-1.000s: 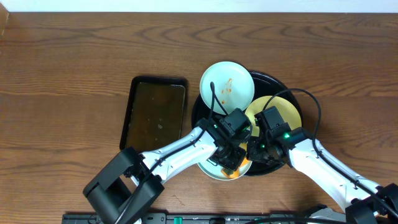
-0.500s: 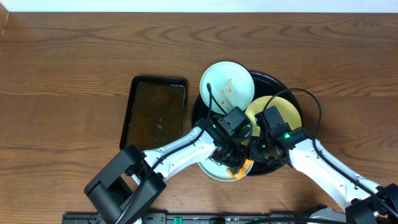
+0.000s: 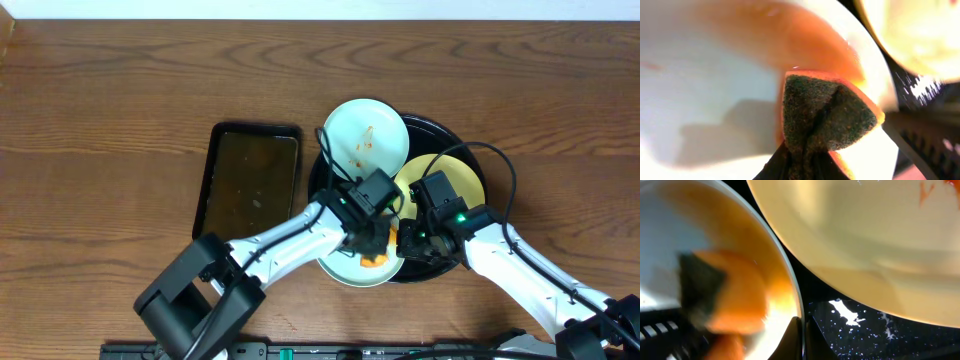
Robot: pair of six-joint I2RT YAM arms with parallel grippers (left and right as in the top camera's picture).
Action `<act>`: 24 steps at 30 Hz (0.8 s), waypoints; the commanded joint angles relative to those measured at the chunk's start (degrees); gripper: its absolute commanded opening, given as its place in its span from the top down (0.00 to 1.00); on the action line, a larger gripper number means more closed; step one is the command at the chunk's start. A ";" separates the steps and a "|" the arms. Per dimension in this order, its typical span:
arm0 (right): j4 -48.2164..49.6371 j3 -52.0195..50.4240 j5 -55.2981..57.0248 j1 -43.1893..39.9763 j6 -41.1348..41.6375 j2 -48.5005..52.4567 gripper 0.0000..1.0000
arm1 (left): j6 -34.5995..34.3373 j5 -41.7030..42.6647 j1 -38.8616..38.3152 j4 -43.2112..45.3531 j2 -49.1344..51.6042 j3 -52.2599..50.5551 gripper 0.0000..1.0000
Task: Clean dirty plates on tray and stack at the side
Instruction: 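Scrub the green plate again with the sponge while right gripper holds it, then wipe the plate rim, then return sponge to the water tray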
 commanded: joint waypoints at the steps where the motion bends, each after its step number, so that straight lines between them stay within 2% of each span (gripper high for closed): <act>1: -0.31 0.72 0.37 0.83 0.52 0.17 0.99 | -1.09 -7.58 3.93 -0.68 0.50 -0.02 0.85; 11: -0.44 0.72 0.39 0.83 0.52 0.17 0.99 | 4.37 -14.16 11.80 -5.99 0.50 -0.02 0.85; 18: -0.46 0.72 0.39 0.83 0.52 0.17 0.99 | 10.29 -14.36 16.13 -7.06 -0.96 0.26 0.87; 24: -0.46 0.72 0.42 0.83 0.52 0.17 0.99 | 11.80 -14.29 17.49 -9.29 -7.02 2.38 0.87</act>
